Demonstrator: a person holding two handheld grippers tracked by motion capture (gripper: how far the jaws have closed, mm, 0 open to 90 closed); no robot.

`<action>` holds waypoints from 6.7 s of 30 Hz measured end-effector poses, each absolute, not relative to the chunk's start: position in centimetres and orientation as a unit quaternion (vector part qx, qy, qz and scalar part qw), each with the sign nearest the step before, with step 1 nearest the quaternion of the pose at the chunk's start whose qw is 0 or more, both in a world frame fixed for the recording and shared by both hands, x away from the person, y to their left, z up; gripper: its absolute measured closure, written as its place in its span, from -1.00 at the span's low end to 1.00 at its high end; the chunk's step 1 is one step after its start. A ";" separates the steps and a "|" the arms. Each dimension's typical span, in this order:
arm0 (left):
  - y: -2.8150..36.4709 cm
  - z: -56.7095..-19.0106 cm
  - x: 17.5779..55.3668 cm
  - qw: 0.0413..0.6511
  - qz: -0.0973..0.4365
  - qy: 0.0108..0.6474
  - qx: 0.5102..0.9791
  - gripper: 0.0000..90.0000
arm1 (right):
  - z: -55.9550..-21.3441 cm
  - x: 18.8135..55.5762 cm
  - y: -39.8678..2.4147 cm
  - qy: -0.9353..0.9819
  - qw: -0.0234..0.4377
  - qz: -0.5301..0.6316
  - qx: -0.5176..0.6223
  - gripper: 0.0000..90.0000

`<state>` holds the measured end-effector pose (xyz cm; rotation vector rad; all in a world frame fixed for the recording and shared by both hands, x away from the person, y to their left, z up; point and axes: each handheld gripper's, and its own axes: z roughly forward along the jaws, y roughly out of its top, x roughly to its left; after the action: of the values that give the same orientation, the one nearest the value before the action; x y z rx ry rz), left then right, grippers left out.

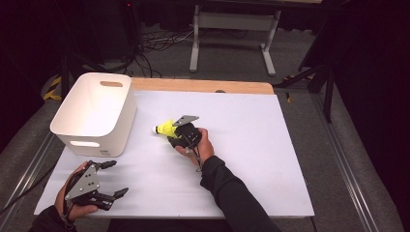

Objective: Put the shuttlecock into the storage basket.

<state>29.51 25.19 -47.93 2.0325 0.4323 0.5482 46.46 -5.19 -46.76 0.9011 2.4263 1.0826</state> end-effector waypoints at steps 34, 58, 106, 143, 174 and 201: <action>25.0 -48.0 29.6 0.472 0.227 0.180 0.833 -0.82 | -44.7 44.8 -7.3 0.845 0.182 0.406 0.297 0.91; 24.7 -48.0 29.6 0.469 0.228 0.186 0.833 -0.82 | -44.2 40.5 -10.1 0.846 0.172 0.433 0.259 0.91; 23.2 -48.0 30.3 0.470 0.212 0.190 0.835 -0.81 | -43.2 34.6 -14.8 0.861 0.157 0.434 0.214 0.91; 13.1 -47.6 34.8 0.463 0.152 0.144 0.861 -0.61 | -42.8 34.1 -13.3 0.888 0.147 0.403 0.167 0.91; 10.3 -48.1 36.3 0.447 0.129 0.139 0.874 -0.01 | -41.3 33.8 -9.1 0.929 0.155 0.319 0.106 0.80; 11.3 -47.4 35.8 0.499 0.152 0.141 0.842 0.11 | -38.2 32.8 -8.4 0.910 0.137 0.379 0.092 -0.19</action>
<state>35.83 11.31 -47.37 2.0365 0.3401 0.3676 32.77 -8.38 -38.17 0.2660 2.6356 1.0984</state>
